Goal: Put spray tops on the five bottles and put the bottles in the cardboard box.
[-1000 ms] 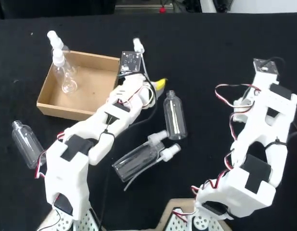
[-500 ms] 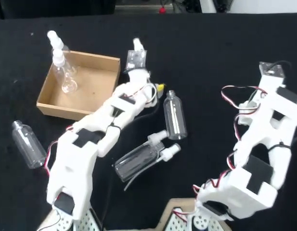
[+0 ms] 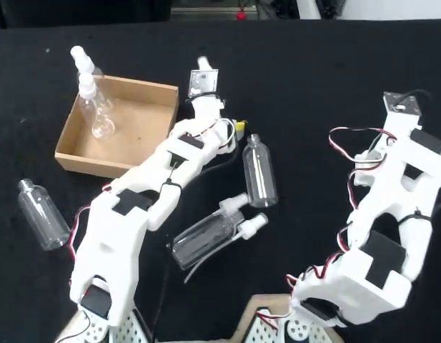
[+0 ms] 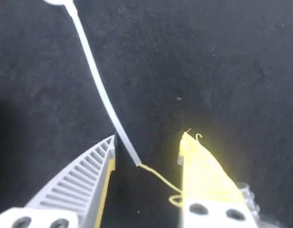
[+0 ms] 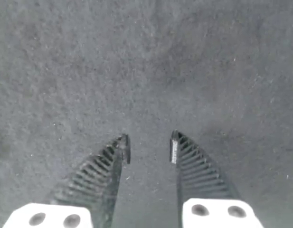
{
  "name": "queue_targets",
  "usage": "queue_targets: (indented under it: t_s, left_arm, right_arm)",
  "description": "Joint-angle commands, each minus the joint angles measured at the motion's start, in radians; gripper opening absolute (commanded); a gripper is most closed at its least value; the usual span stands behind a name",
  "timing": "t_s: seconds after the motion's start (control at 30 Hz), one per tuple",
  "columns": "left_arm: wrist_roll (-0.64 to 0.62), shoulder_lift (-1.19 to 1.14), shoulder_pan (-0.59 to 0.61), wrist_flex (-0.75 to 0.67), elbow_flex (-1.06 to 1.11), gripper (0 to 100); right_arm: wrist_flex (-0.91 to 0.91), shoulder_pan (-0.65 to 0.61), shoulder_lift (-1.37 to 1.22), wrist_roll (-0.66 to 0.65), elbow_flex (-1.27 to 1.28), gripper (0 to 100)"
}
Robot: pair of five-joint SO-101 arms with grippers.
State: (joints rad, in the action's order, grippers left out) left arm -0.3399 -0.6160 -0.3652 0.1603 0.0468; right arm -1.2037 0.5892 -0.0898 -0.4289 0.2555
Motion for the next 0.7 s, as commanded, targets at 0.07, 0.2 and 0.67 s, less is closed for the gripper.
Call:
queue_targets:
  t_s: [0.07,0.2,0.67]
  left_arm:
    - [-0.008,0.055,0.012,-0.054,-0.041,21]
    - [0.000,0.057,0.012,-0.061,-0.054,21]
    - [-0.006,-0.021,0.016,-0.058,-0.097,20]
  right_arm:
    - [0.014,0.025,0.064,-0.008,-0.002,14.5]
    - [0.014,0.025,0.064,-0.008,-0.002,14.5]
    - [0.014,0.025,0.062,-0.008,-0.002,14.5]
